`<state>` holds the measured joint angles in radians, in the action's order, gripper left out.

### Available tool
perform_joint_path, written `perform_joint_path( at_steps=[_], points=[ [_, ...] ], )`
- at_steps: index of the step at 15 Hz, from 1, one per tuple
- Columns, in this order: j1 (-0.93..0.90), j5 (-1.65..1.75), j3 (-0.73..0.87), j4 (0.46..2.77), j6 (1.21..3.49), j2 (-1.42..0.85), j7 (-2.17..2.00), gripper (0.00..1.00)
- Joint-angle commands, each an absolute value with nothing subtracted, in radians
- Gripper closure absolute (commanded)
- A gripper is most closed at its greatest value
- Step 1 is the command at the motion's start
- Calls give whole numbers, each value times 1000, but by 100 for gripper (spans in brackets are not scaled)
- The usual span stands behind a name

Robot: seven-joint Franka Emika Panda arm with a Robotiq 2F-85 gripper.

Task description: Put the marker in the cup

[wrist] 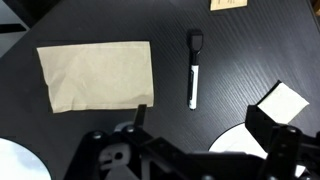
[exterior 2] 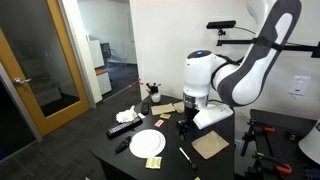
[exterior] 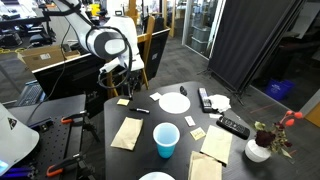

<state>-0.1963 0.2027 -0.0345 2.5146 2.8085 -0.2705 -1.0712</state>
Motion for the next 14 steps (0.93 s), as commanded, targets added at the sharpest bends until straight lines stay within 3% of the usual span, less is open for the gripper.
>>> perform_joint_path(
  at_steps=[1,14],
  points=[
    [-222,151,-6,2451,2844,-363,-1053,0],
    [-210,-47,-27,2349,2917,-552,-884,0]
  ],
)
